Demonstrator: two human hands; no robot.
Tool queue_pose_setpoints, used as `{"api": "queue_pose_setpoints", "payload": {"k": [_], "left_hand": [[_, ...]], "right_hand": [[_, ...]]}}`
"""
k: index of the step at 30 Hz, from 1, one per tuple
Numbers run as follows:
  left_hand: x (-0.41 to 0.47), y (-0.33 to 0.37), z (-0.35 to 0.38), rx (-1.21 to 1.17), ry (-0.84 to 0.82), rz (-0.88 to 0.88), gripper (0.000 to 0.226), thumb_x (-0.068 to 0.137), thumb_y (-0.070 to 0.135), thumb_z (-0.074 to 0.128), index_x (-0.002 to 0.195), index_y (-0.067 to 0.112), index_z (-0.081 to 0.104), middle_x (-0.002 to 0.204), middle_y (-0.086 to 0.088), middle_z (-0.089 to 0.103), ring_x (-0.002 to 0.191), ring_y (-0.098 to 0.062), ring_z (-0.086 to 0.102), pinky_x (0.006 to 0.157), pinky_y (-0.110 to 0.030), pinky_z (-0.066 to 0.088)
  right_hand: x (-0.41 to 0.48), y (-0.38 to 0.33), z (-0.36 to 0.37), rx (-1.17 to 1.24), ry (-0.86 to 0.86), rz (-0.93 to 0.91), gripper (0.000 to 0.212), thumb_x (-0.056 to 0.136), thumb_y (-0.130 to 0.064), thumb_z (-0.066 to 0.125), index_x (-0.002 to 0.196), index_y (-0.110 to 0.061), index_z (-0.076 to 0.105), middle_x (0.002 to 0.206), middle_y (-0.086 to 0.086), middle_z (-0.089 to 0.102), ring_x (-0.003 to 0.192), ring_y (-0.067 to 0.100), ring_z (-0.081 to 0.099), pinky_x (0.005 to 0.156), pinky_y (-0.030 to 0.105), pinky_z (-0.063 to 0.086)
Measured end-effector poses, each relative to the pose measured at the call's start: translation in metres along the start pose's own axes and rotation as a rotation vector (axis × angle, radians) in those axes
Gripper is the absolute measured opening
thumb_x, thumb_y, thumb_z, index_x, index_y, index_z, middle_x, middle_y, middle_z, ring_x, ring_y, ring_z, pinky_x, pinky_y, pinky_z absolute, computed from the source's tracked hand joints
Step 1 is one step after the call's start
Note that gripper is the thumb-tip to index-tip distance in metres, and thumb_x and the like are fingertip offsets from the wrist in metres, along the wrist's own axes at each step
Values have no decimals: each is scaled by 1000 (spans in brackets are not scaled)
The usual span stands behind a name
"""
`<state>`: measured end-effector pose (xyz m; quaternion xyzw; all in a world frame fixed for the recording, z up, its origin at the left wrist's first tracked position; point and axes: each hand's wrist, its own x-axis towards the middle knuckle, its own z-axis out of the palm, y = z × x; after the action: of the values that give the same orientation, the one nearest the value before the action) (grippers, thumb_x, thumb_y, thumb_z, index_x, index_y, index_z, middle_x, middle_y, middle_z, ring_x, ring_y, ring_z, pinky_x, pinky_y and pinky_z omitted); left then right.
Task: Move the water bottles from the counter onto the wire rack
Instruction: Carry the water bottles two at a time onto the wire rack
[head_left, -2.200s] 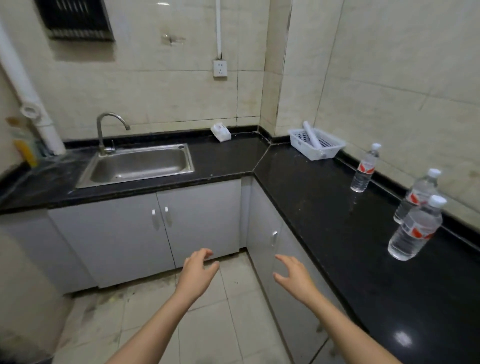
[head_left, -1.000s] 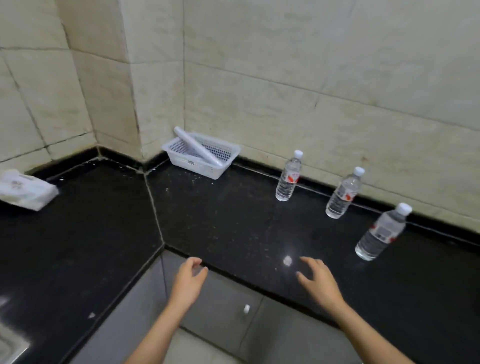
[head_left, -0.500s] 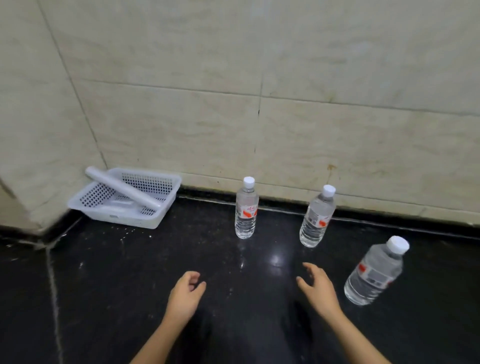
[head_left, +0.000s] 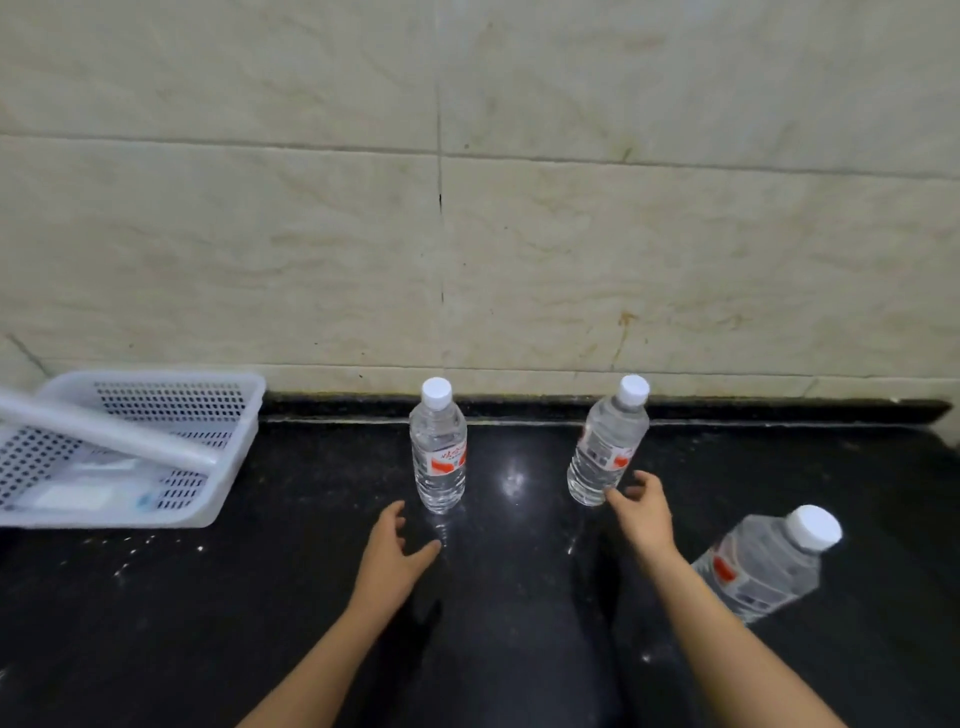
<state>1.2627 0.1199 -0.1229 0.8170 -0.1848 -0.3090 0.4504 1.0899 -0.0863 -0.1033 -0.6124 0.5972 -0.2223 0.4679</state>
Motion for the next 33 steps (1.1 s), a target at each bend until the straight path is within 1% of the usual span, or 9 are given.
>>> {"api": "queue_pose_setpoints", "payload": {"k": [3, 5, 8, 10, 13, 18, 22, 26, 33], "left_hand": [[21, 20, 3, 4, 27, 129, 77, 67, 10, 76, 134, 8, 38, 129, -13, 50, 117, -29, 49, 98, -36, 41], [33, 30, 3, 6, 68, 213, 79, 57, 21, 79, 128, 9, 45, 112, 0, 53, 109, -22, 51, 92, -32, 40], [52, 35, 2, -72, 74, 243, 96, 45, 32, 79, 131, 18, 40, 117, 7, 49, 110, -14, 49, 96, -33, 40], [65, 35, 6, -154, 31, 232, 102, 43, 32, 80, 134, 21, 35, 120, 4, 52, 109, -14, 53, 96, -32, 42], [78, 40, 13, -200, 20, 180, 85, 58, 9, 83, 130, 19, 39, 111, -1, 57, 103, -19, 56, 91, -31, 42], [76, 40, 8, -74, 10, 149, 65, 60, 13, 83, 116, 18, 49, 100, 1, 58, 92, -17, 55, 83, -27, 41], [48, 27, 3, -5, -105, 160, 62, 58, 13, 84, 106, 26, 48, 90, 8, 62, 89, -14, 59, 81, -28, 46], [5, 5, 2, 16, -182, 173, 70, 55, 17, 85, 115, 24, 49, 97, 4, 66, 91, -15, 63, 79, -25, 47], [-61, -27, 1, -1, -230, 194, 76, 53, 16, 86, 119, 23, 49, 98, 2, 65, 97, -19, 62, 82, -26, 44]], "right_hand": [[16, -9, -1, 9, -15, -29, 75, 74, -2, 71, 136, -2, 30, 126, 19, 50, 113, 33, 52, 100, 44, 41], [24, -17, -2, 13, -63, -76, 77, 69, 5, 73, 133, -3, 32, 119, 12, 51, 107, 25, 52, 97, 39, 42], [39, -20, 3, 39, -74, -99, 72, 64, 8, 76, 126, -1, 39, 113, 9, 55, 102, 22, 54, 92, 35, 43], [49, -12, 11, 77, -49, -87, 70, 59, 2, 80, 120, -1, 45, 113, 15, 61, 102, 28, 60, 95, 43, 47], [52, -5, 24, 50, 13, -46, 77, 50, -21, 86, 113, -3, 47, 111, 17, 63, 101, 33, 62, 93, 49, 49], [12, -22, 33, -126, 62, 7, 67, 65, -25, 81, 116, -6, 41, 119, 16, 60, 111, 34, 56, 86, 35, 42], [-21, -21, 44, -155, 82, 42, 55, 66, -34, 77, 101, -14, 39, 117, 16, 62, 108, 37, 56, 84, 36, 43], [-67, -14, 49, -171, 112, 53, 51, 66, -39, 74, 92, -18, 36, 115, 11, 63, 106, 36, 57, 88, 38, 45], [-155, 16, 43, -158, 220, 106, 47, 65, -37, 74, 91, -20, 38, 110, 8, 63, 104, 31, 58, 94, 41, 42]]}}
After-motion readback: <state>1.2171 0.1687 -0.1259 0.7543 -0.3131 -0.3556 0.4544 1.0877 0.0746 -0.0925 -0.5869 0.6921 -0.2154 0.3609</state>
